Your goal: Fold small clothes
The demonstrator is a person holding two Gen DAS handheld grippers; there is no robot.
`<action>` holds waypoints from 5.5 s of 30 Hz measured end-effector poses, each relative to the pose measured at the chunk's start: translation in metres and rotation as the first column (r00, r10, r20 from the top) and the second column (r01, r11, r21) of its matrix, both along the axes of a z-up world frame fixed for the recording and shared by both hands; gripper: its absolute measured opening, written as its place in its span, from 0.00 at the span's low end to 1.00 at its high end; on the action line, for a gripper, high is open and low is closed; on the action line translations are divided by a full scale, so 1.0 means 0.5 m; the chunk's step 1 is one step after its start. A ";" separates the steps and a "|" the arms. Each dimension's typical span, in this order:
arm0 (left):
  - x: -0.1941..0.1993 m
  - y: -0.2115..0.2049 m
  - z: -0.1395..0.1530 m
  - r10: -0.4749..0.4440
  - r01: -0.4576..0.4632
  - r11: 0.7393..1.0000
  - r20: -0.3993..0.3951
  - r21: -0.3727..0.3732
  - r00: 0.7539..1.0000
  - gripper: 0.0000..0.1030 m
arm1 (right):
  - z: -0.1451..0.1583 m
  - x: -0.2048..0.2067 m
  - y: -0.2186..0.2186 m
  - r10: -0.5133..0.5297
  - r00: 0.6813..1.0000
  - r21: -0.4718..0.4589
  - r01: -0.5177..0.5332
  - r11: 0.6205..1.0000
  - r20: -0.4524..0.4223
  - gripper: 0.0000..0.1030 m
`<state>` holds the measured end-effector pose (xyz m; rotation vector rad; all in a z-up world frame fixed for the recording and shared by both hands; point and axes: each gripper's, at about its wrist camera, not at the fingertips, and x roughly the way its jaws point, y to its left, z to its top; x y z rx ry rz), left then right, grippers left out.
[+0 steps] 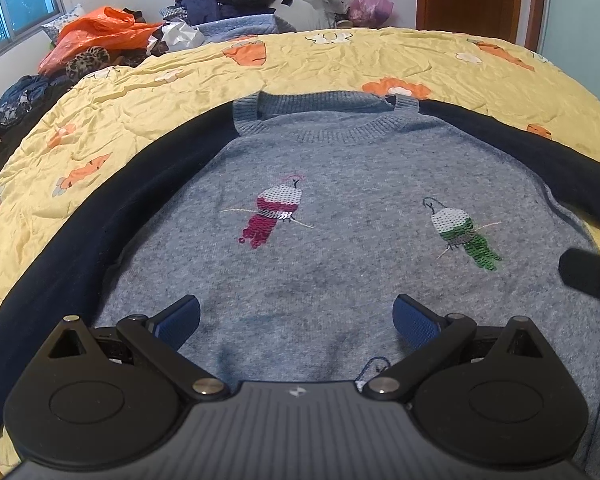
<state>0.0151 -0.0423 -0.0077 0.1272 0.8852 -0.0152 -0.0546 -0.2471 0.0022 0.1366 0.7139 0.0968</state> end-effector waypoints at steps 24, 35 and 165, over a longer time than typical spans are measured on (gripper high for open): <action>0.003 -0.068 0.020 -0.086 0.087 0.996 0.058 -0.018 0.995 1.00 | -0.073 -0.057 -0.269 -0.228 0.974 0.499 0.205 0.842 -0.016 1.00; 0.018 -0.077 -0.002 -0.089 0.089 0.996 0.006 0.000 0.996 1.00 | -0.168 -0.116 -0.455 -0.558 0.825 0.693 0.454 0.559 -0.090 0.96; 0.069 0.218 -0.018 0.148 -0.147 0.988 0.007 -0.050 0.989 1.00 | -0.069 0.361 0.420 0.293 0.955 -0.149 -0.283 0.947 0.050 0.20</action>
